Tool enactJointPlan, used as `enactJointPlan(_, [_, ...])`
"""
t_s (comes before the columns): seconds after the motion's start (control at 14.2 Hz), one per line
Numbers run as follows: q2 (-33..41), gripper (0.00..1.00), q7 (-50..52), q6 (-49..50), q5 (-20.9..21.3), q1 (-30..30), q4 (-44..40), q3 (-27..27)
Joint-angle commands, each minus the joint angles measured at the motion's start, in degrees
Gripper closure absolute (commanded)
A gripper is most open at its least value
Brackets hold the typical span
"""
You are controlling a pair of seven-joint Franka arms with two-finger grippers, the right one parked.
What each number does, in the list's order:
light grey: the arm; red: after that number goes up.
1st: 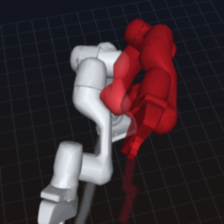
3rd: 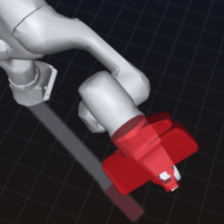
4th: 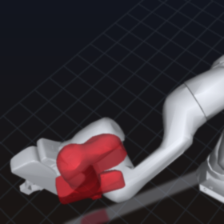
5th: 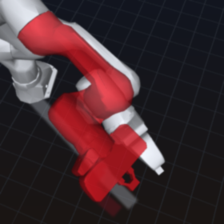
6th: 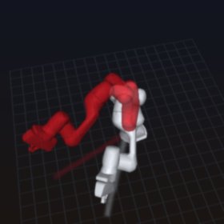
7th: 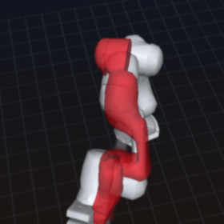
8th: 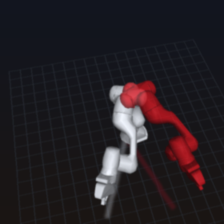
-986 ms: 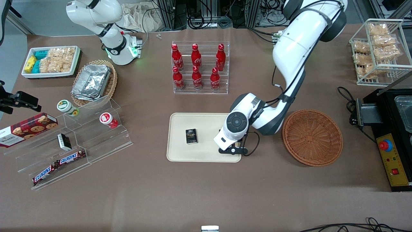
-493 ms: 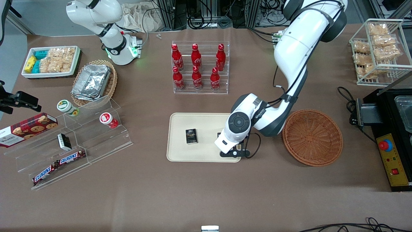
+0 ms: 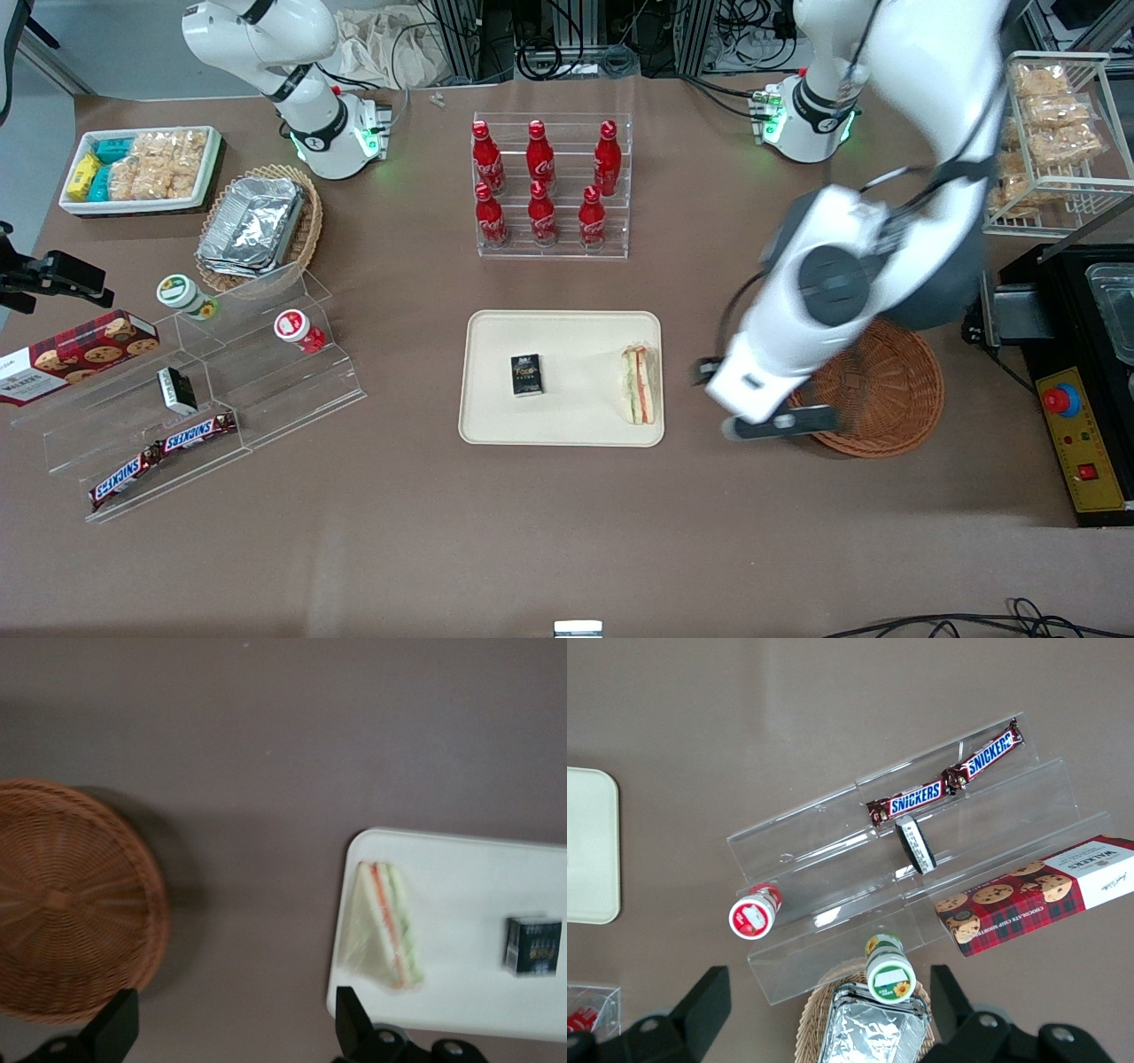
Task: Place sandwich from basket to tray
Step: 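Open the left gripper to release the sandwich and raise the arm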
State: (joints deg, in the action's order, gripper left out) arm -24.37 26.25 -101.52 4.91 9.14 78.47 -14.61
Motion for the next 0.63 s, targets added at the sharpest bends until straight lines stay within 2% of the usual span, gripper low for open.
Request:
enactJointPlan(0.0, [15.4,0.00,-9.5,-3.1,-2.8,-6.7,17.3,-0.5])
enactJointPlan(0.14, [21.2,0.00,-15.1,-4.7,-2.9,-10.6,23.8,-0.4])
enactJointPlan(0.21, [21.6,0.00,-20.0,-3.4,-2.8,-12.1,23.6,-0.3])
enactJointPlan(0.35, [20.5,0.00,-31.1,4.0,-2.6,-15.4,19.1,-0.2])
enactJointPlan(0.56, [15.7,0.00,-34.0,9.0,-2.6,-17.3,9.3,-0.2])
